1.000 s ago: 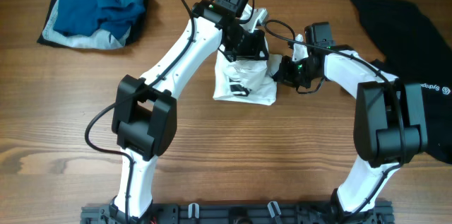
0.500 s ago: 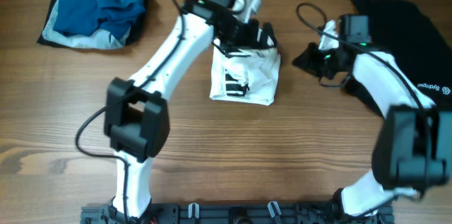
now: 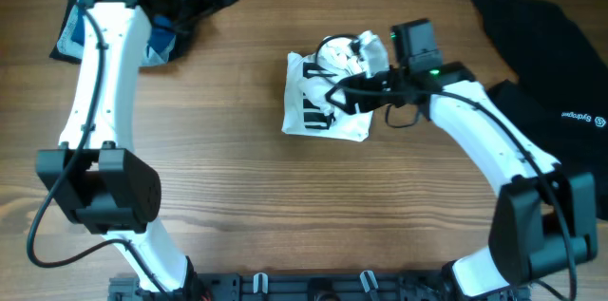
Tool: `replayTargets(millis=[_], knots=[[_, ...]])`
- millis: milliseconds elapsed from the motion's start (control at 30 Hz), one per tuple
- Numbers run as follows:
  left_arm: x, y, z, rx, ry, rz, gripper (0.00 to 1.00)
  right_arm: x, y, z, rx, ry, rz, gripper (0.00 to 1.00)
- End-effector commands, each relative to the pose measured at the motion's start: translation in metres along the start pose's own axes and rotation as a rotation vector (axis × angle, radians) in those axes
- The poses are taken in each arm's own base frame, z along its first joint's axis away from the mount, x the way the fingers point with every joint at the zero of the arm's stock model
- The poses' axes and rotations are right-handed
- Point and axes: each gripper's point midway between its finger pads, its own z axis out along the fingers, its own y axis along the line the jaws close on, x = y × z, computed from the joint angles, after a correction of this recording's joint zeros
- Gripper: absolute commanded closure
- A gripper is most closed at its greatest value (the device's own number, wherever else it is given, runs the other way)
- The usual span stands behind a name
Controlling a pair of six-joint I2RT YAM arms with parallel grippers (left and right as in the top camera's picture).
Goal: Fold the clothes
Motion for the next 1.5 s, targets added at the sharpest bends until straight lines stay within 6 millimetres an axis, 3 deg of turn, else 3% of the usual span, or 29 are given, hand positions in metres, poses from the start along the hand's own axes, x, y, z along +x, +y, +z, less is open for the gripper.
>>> replayTargets(millis=[0,100,433,500,567,800,933,1033,1233,1367,1467], knots=[[0.002,0.021,-0.006,-0.101,-0.003,-0.03,0.0,0.014,-0.018,0.026,0.079,0.061,-0.046,0.31],[0.003,0.03,-0.007,-0.15,-0.002,-0.037,0.0,0.014,-0.034,0.029,0.151,0.064,-0.025,0.35],[0.003,0.029,-0.007,-0.148,-0.004,-0.036,0.0,0.002,-0.039,0.027,0.178,0.017,-0.046,0.36],[0.003,0.029,-0.007,-0.148,-0.005,-0.035,0.0,0.004,-0.038,0.028,0.177,0.024,-0.039,0.46],[0.002,0.031,-0.008,-0.16,-0.009,-0.035,0.0,0.012,-0.038,0.03,0.172,0.045,0.02,0.63],[0.002,0.032,-0.008,-0.162,-0.01,-0.035,0.0,0.034,-0.039,0.037,0.155,0.091,0.067,0.96],[0.002,0.032,-0.008,-0.162,-0.009,-0.035,0.0,0.036,-0.042,0.025,0.172,0.099,0.226,0.96],[0.002,0.032,-0.008,-0.162,-0.01,-0.035,0.0,0.044,-0.045,0.0,0.203,0.141,0.342,0.96],[0.002,0.032,-0.008,-0.162,-0.011,-0.034,0.0,0.102,-0.053,-0.028,0.346,0.33,0.575,0.96],[0.002,0.032,-0.008,-0.162,-0.01,-0.034,0.0,0.126,-0.052,-0.037,0.394,0.42,0.624,0.96],[0.002,0.032,-0.008,-0.162,-0.01,-0.034,0.0,0.114,-0.054,-0.035,0.384,0.378,0.565,0.96]])
